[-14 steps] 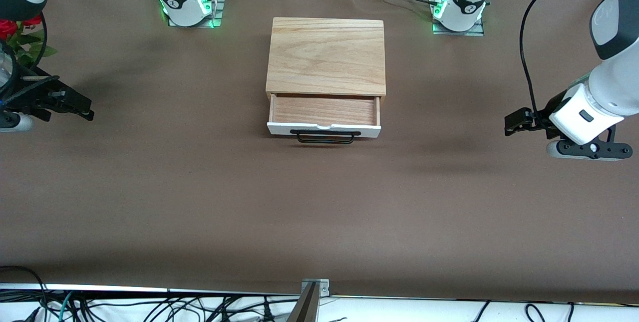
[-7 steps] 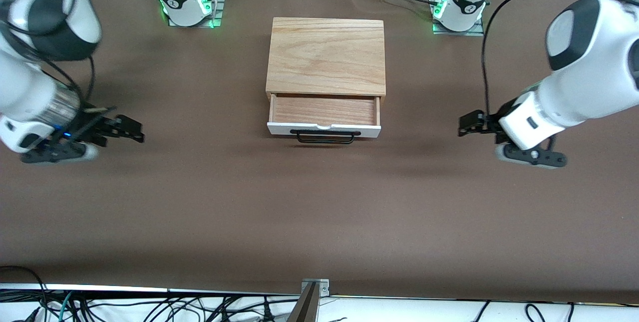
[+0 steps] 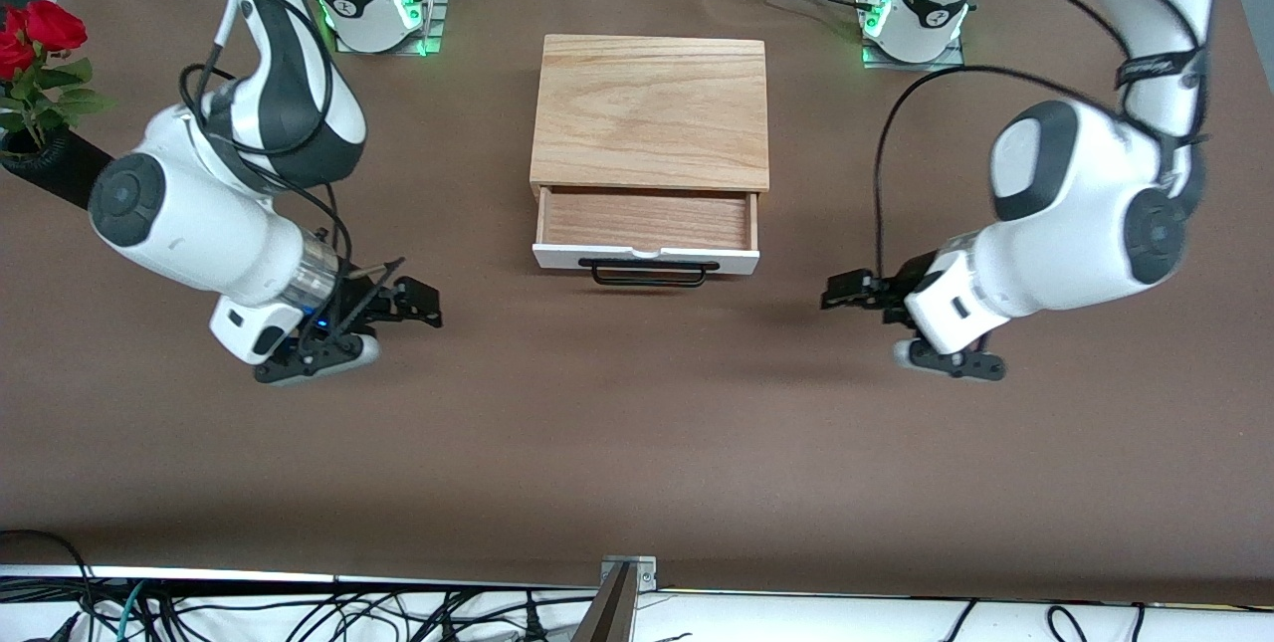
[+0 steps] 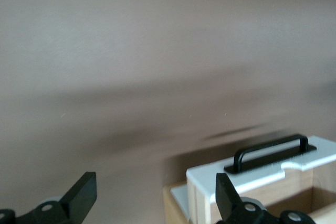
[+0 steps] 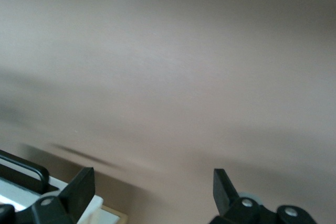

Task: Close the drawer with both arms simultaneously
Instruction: 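Move the left and right grippers toward the open drawer's white front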

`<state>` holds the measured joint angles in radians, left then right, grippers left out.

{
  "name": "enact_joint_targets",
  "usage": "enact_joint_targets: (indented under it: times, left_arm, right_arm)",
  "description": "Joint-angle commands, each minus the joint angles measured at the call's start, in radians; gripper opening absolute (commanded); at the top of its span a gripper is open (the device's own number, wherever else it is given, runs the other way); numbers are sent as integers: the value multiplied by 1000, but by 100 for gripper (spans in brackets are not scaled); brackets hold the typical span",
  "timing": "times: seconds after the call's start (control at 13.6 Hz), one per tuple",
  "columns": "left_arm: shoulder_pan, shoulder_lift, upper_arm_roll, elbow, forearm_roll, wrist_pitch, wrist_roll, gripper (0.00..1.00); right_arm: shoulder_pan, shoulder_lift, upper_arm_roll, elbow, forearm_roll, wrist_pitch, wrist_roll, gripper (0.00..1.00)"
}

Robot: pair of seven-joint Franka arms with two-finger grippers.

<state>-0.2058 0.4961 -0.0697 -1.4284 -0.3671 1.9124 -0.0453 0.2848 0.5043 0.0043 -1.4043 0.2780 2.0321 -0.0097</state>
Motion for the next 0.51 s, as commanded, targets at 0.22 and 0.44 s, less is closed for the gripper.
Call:
enact_joint_targets:
  times: [0.22,0.44]
  left_arm:
    - [-72,107,-19,20,-123,181,18,100]
    - [-107,105,-45,-18,-139,171,8,100]
  right_arm:
    - [103,143,-1,65,113,138,-1,100]
    - [143,183,-1,65,115,146,-7,100]
